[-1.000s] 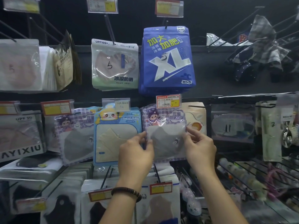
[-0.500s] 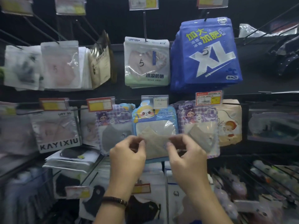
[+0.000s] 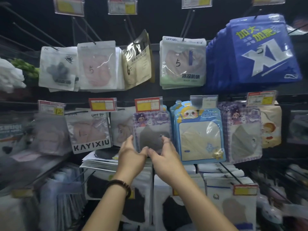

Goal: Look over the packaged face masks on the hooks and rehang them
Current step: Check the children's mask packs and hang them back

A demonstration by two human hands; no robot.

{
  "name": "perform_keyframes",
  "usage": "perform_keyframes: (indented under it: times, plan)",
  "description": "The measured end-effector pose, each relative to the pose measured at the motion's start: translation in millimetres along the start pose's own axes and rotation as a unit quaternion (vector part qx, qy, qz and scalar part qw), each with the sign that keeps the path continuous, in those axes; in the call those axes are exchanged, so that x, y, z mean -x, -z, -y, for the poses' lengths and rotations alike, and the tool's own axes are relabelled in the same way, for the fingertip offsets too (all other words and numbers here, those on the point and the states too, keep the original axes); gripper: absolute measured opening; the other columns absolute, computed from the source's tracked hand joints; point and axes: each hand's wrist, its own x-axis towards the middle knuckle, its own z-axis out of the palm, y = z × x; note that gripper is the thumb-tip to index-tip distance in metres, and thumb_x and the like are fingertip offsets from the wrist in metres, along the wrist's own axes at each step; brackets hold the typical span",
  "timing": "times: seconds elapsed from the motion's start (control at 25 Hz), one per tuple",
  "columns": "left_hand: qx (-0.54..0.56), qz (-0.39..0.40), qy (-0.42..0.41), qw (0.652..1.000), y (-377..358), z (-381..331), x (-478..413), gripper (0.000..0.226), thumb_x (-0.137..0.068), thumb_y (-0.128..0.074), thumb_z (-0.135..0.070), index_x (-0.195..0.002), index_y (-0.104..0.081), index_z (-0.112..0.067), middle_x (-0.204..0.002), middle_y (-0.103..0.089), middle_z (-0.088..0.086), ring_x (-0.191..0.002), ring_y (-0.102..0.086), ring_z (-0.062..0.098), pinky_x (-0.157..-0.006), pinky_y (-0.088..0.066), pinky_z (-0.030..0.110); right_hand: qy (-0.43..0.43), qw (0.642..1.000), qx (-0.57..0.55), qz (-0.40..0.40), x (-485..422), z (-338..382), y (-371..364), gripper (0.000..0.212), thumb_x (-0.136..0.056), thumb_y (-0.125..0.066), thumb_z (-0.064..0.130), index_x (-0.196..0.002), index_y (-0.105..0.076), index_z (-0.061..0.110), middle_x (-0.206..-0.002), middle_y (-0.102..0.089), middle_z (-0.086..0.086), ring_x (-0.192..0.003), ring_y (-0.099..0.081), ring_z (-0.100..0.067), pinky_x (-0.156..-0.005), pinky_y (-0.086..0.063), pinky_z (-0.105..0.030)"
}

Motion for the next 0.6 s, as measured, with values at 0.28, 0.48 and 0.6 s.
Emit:
perform_keyframes:
  times: [0.28,0.48,0.6]
  plan:
    - [0.054,0.048,0.001,0.997,-2,9,-12,0.092,-0.097,-0.073,-0.044,-0.170,-0.024,-0.020,-0.172,-0.036,0.007,-0.157,-0.036,0.027,-0.126,-0.036,0.046,-0.090,0.993,-0.062,-0.052,-34,19,-16,0.098,-0.104,-0.064,0.047,-0.171,-0.001,0.013,-0.179,-0.015,-0.016,-0.165,-0.021,-0.034,-0.132,-0.026,-0.051]
    - [0.057,0.060,0.006,0.997,1,7,-14,0.088,-0.097,-0.073,-0.043,-0.168,-0.028,-0.020,-0.169,-0.040,0.006,-0.155,-0.039,0.026,-0.124,-0.039,0.045,-0.106,0.986,-0.106,-0.077,-36,23,-11,0.095,-0.105,-0.066,0.042,-0.171,-0.003,0.012,-0.167,-0.043,-0.014,-0.151,-0.046,-0.035,-0.121,-0.039,-0.045]
    - [0.060,0.065,0.005,0.996,3,8,-17,0.087,-0.097,-0.072,-0.043,-0.168,-0.027,-0.022,-0.168,-0.043,0.007,-0.152,-0.044,0.027,-0.121,-0.043,0.045,-0.104,0.985,-0.106,-0.089,-37,27,-10,0.092,-0.104,-0.068,0.039,-0.170,-0.011,0.013,-0.164,-0.048,-0.014,-0.147,-0.050,-0.033,-0.117,-0.042,-0.044]
